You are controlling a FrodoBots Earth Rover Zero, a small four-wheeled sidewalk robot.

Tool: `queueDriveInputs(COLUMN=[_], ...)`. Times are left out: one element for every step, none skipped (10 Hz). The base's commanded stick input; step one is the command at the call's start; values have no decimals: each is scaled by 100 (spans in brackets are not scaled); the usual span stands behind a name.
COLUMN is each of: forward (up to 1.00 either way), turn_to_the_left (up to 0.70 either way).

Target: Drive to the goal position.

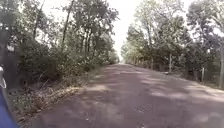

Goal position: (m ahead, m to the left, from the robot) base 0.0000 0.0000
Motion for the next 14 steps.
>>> queueDriveInputs(forward=[0, 0, 1, 3, 4, 4, 1, 2, 3, 1, 0, 0, 1, 2], turn_to_the_left=[0, 0, 0, 0, 0, 0, 0, 0, 0, 0, 0, 0, 0, 0])
